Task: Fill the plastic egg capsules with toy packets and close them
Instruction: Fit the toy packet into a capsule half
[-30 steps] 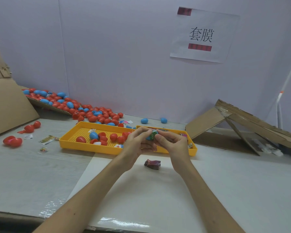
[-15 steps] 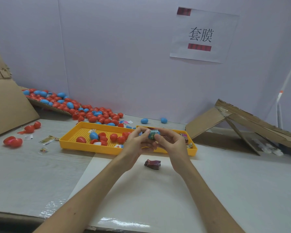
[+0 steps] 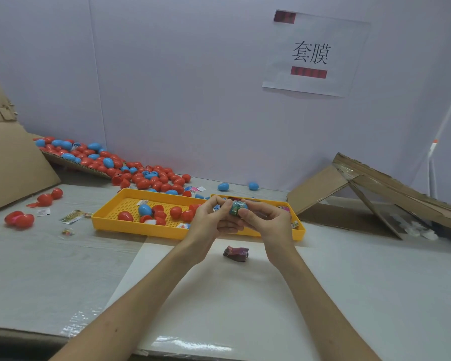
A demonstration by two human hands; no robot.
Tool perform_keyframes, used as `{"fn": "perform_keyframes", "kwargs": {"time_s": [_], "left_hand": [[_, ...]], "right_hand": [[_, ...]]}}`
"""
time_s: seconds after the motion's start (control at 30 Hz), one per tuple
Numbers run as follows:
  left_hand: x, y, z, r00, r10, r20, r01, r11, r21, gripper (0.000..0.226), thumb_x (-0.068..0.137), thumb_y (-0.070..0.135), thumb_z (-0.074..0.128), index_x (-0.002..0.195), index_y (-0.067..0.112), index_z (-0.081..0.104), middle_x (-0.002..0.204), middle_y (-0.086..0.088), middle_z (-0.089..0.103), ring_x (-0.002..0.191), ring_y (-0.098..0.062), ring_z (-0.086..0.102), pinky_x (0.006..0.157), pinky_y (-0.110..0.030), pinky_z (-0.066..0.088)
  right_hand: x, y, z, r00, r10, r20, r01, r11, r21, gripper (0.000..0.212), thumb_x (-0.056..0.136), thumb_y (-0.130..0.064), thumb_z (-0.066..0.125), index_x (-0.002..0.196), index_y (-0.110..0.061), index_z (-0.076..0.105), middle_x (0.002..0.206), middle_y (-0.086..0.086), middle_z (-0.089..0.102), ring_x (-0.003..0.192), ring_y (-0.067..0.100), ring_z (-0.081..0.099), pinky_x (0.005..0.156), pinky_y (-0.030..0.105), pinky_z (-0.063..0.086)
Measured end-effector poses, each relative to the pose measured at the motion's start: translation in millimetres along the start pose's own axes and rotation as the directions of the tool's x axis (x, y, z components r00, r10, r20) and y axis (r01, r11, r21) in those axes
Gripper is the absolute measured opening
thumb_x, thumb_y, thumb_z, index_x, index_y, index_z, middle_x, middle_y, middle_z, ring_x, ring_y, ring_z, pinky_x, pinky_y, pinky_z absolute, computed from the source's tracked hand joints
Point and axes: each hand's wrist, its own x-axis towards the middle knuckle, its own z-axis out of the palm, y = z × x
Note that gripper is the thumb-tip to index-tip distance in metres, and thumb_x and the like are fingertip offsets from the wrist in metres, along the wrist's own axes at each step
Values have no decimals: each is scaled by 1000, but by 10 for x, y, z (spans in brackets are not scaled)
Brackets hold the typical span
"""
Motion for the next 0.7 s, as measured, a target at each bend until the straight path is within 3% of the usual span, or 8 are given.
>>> {"fn": "perform_keyframes", "kwargs": {"time_s": [0.1,0.27,0.37,0.47,0.57,0.63,0.7], "left_hand": [[-1,3,-3,1000,12,-17,-12,1000,-6,28,92,37,66,94,10,58,79,-17,74,71,-27,73,64,-28,58],[5,1,6,996,31,-78,-26,998,63,43,79,49,72,93,11,60,70,-12,72,63,-21,71,64,-31,57],[31,18,8,997,19,-80,-18,1000,9,37,96,47,59,95,10,61,65,-10,67,62,-20,66,66,-33,59],[32,45,-18,994,13,-109,-13,1000,-1,32,108,34,44,97,10,62,63,-10,66,60,-20,64,63,-33,56],[21,13,-32,986,130,-107,-96,956,277,23,106,20,50,90,9,62,65,-9,68,60,-18,65,61,-34,53],[6,-8,-20,988,151,21,-141,849,510,17,102,18,56,89,12,65,74,-5,71,68,-14,66,67,-37,54],[-14,-44,-20,976,37,214,-174,723,669,10,99,24,61,95,20,69,89,6,70,81,-4,65,76,-33,55]], "right_hand": [[4,18,-1,1000,29,8,-30,999,15,25,83,-14,76,107,-8,76,103,12,77,95,24,74,76,28,59],[22,8,-39,972,201,120,-208,977,53,29,94,-16,65,121,-6,69,113,12,74,103,27,71,85,38,57],[31,-41,-40,936,312,163,-344,911,227,46,87,-25,67,125,0,65,113,13,71,98,24,68,88,35,51],[47,-57,-84,916,372,148,-399,811,429,48,82,-22,70,125,0,64,110,12,71,91,21,71,83,28,58],[71,-51,-150,913,385,136,-393,740,545,44,79,-14,72,121,-2,64,106,13,71,90,23,73,79,28,61],[90,-62,-183,906,403,130,-409,753,515,50,79,-16,73,126,-4,62,107,13,72,92,23,74,78,29,61],[127,-65,-233,885,453,102,-450,782,430,51,79,-22,74,126,-6,63,106,10,73,91,20,74,75,27,60]]}}
